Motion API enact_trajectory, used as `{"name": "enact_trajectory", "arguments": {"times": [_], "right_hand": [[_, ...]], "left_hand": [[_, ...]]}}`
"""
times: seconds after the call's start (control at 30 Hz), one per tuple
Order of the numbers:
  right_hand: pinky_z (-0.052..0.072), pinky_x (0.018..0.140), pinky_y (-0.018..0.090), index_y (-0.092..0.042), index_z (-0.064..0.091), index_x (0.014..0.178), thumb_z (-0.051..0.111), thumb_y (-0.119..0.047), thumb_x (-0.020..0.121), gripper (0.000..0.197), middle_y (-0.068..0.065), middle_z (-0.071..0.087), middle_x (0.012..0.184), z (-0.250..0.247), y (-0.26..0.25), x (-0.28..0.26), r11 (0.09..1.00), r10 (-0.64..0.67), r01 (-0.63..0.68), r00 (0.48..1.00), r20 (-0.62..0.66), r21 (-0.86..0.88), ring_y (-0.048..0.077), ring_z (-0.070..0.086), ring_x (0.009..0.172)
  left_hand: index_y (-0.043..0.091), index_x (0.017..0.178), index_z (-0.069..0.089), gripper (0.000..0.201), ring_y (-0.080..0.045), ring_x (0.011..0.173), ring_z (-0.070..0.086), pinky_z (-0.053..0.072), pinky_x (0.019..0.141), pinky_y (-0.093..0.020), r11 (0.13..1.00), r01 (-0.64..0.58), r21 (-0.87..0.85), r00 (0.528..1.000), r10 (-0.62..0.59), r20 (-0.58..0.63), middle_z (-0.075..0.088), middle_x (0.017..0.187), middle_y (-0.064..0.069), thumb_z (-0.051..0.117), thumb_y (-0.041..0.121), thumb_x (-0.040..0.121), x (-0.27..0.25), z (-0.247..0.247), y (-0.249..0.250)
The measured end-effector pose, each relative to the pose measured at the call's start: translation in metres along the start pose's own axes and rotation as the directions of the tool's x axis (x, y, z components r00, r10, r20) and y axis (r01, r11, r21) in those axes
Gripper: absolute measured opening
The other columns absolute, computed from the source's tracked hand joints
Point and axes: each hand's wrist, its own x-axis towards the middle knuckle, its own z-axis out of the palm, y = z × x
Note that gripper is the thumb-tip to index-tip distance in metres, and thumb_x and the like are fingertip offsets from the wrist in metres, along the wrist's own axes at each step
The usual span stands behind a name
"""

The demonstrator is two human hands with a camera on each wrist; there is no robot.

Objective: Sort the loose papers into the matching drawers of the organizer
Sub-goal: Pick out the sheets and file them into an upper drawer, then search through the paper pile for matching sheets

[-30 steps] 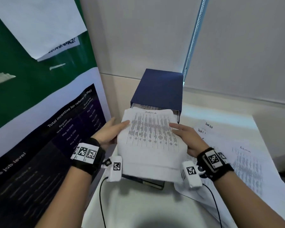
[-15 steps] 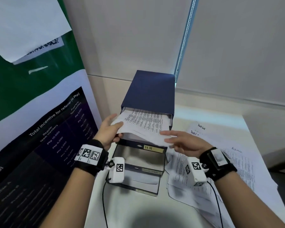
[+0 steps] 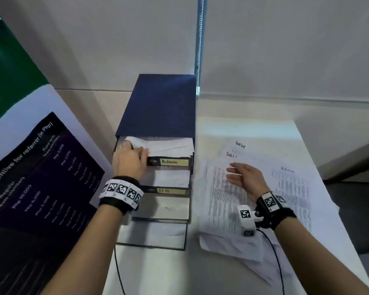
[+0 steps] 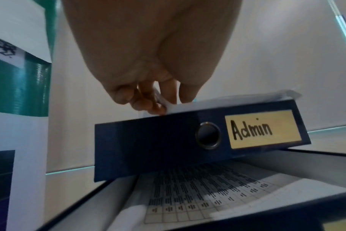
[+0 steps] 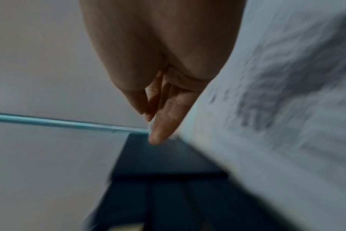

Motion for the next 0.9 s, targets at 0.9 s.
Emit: {"name": "enact_trajectory", "arguments": {"times": [0.9], "right_hand": [[0.055, 0.095, 0.045, -0.001, 0.07, 0.109, 0.083, -0.014, 0.075, 0.039, 0.008, 0.076, 0.104, -0.199, 0.121, 0.039, 0.877, 0.34, -0.243, 0.923, 0.178, -0.415, 0.024, 0.072, 0.098]], "left_hand": [[0.014, 0.136, 0.041, 0.079, -0.036, 0.125, 0.045, 0.043, 0.103, -0.045, 0.896, 0.356, -0.264, 0.753, -0.108, 0.65, 0.041, 0.132, -0.014, 0.075, 0.053, 0.076, -0.111, 0.216, 0.176]]}}
